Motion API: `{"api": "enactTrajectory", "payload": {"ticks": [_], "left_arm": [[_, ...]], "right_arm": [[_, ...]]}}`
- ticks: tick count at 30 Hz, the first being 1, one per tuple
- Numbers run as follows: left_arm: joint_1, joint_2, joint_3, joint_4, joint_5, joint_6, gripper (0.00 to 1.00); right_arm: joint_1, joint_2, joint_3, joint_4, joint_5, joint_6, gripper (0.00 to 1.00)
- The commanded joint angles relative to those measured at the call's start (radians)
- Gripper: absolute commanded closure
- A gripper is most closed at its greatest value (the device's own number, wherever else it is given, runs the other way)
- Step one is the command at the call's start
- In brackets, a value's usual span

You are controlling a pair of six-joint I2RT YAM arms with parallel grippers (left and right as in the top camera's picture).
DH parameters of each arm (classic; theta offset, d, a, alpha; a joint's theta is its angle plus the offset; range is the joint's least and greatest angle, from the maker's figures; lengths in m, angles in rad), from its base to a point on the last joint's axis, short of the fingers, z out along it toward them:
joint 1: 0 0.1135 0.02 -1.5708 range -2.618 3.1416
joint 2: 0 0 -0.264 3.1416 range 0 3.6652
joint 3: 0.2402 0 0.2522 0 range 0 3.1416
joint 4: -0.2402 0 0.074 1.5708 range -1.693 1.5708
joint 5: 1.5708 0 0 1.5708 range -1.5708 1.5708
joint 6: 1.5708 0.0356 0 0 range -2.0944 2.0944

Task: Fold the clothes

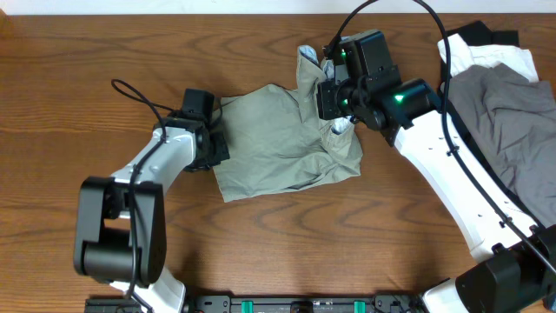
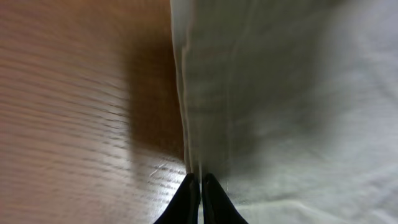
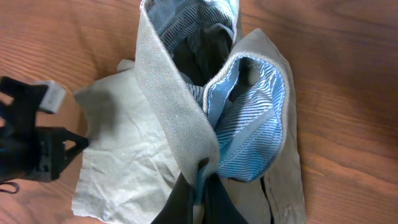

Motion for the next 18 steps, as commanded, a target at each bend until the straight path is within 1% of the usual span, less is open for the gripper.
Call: {"api": "enactTrajectory", "payload": {"ticks": [1, 3, 6, 8, 10, 18], "left_arm": [[-0.007, 0.043, -0.01, 0.008, 0.047, -0.006, 0.94], [-0.01, 0.058, -0.01, 0.016, 0.072, -0.006, 0.94], [-0.024, 0.071, -0.011, 0.024, 0.077, -0.006, 0.94], [-0.036, 0.071, -0.011, 0.027, 0.077, -0.006, 0.94], [-0.052, 0.071, -0.011, 0.027, 0.077, -0.006, 0.94], [-0.112, 0.071, -0.011, 0.023, 0.066, -0.006, 0.94]], "right_arm": [[0.006, 0.002, 0.017, 0.004, 0.01, -0.02, 0.99], [0.007, 0.002, 0.017, 0.019, -0.006, -0.02, 0.99], [0.019, 0.002, 0.017, 0.066, -0.115, -0.028, 0.99], [0.036, 0.005, 0.017, 0.091, -0.145, -0.016, 0.99], [0.063, 0.011, 0.017, 0.111, -0.144, 0.008, 0.99], [0.162, 0.087, 0.017, 0.186, -0.126, 0.03, 0.99]]}}
